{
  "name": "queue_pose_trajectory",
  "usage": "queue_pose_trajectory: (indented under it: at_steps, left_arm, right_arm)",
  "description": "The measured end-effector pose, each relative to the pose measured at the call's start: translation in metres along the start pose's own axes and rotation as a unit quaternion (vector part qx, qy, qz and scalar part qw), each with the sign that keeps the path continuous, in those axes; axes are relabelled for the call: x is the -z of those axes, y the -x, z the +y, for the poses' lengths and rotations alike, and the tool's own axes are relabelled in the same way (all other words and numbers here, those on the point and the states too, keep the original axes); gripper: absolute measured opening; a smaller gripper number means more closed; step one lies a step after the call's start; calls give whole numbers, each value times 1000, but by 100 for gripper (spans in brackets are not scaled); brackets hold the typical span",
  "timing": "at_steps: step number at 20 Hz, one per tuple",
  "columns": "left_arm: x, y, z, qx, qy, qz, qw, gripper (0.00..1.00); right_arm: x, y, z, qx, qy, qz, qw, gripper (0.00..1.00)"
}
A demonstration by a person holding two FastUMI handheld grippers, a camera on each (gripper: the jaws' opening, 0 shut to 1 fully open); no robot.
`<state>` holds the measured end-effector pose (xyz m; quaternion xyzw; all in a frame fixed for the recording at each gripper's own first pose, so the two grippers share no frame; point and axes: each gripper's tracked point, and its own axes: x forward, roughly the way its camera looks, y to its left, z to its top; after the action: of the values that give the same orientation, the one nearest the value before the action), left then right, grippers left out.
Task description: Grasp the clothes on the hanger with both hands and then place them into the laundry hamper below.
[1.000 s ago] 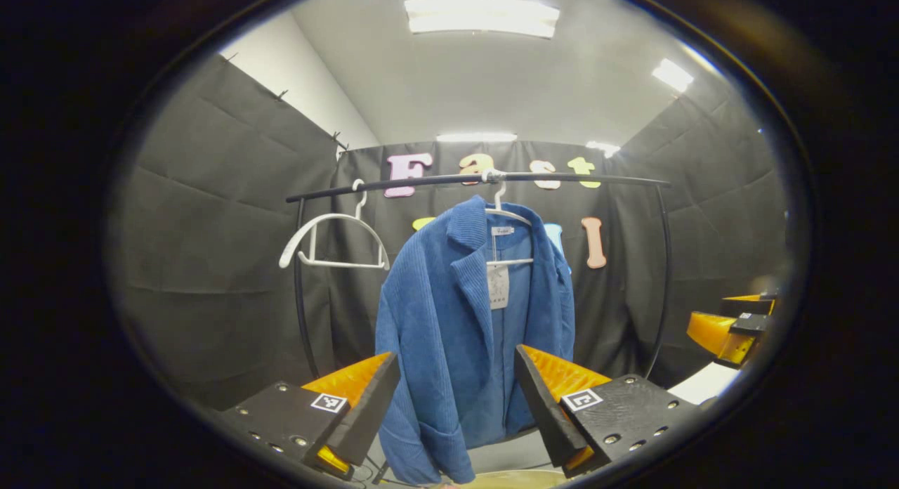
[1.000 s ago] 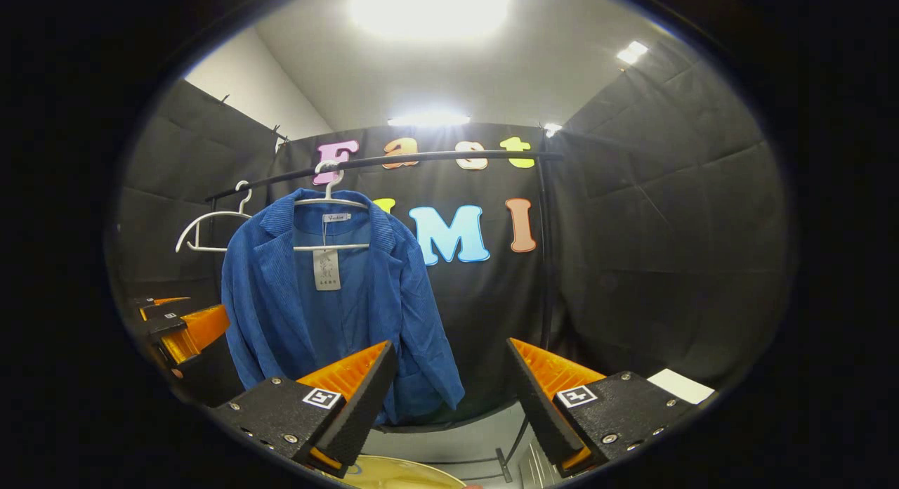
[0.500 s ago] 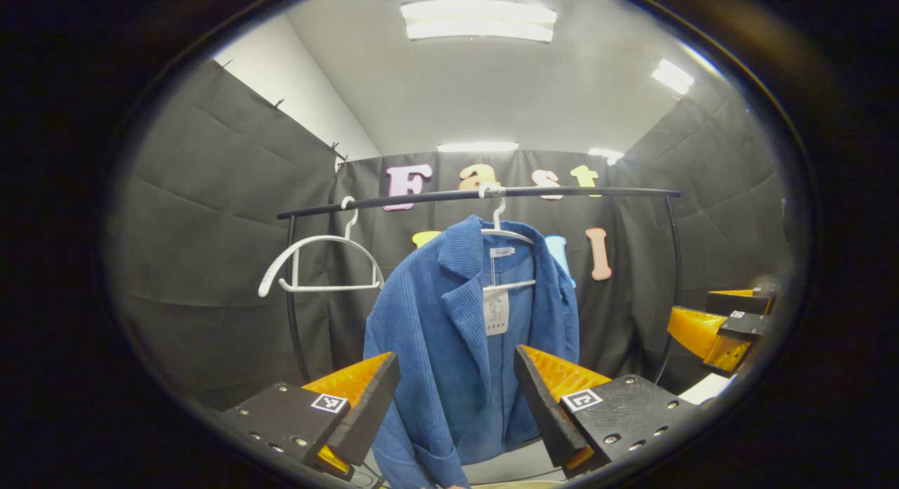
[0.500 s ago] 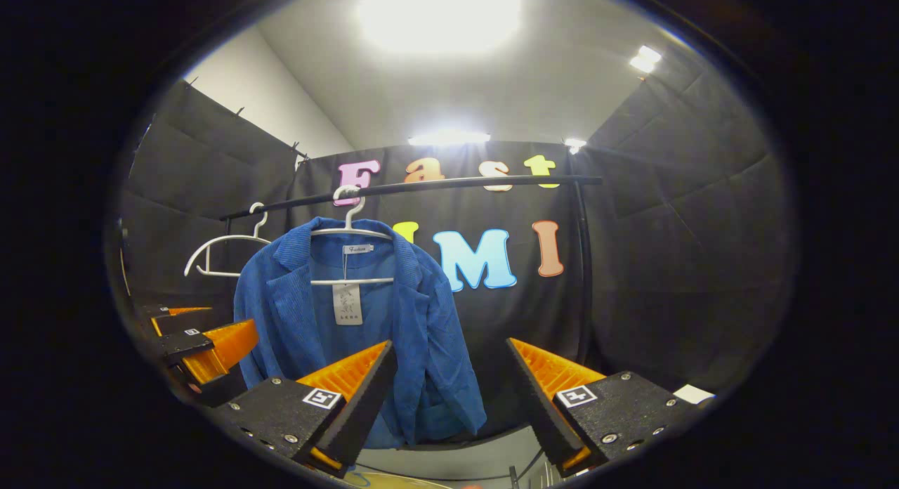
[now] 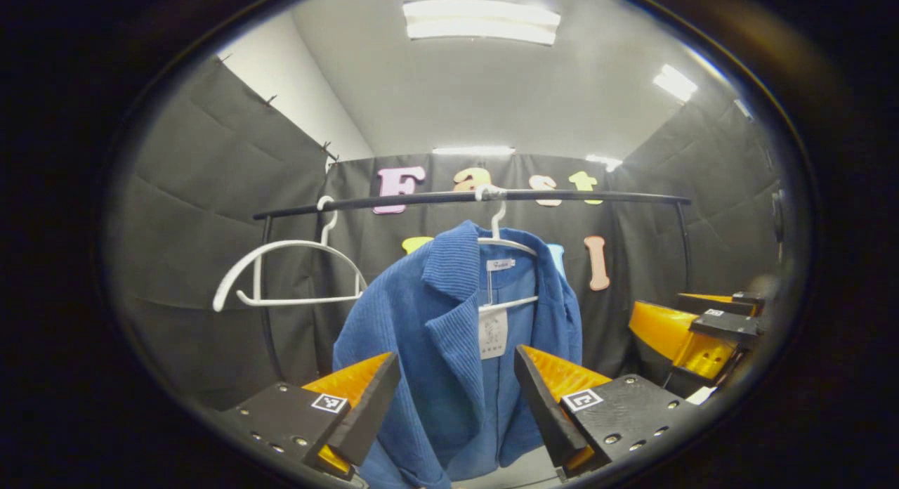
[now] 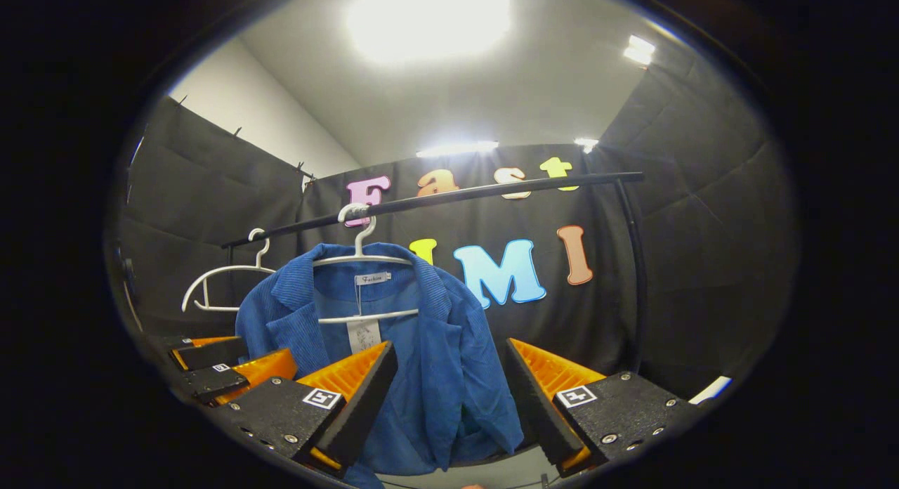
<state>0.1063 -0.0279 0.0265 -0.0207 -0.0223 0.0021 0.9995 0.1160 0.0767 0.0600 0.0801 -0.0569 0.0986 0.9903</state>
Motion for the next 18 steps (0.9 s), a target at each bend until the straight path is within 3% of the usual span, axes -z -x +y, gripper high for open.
queue_pose_trajectory:
  at_steps: [1, 2, 10, 12, 13, 16, 18]
  left_arm:
    - [2, -3, 2, -6, -2, 0, 1000, 89]
    - [3, -9, 4, -17, -8, 0, 1000, 99]
    - [7, -37, 5, -109, -28, -2, 994, 99]
    - [6, -43, 6, -131, -36, -8, 991, 99]
    - [7, -45, 7, -143, -38, -9, 989, 94]
    - [13, -52, 5, -166, -45, -2, 985, 98]
    - [19, -60, 7, -182, -58, 4, 982, 94]
  right_arm:
    - [0, -8, -1, 2, -5, -1, 1000, 95]
    - [0, -16, 1, -6, -10, -1, 1000, 95]
    - [17, -86, 18, -93, -11, 8, 996, 94]
    - [23, -101, 15, -100, -15, 13, 995, 94]
    - [26, -106, 12, -100, -15, 15, 995, 94]
    - [41, -132, 8, -109, -21, 31, 993, 94]
    - [52, -145, 9, -117, -26, 46, 992, 94]
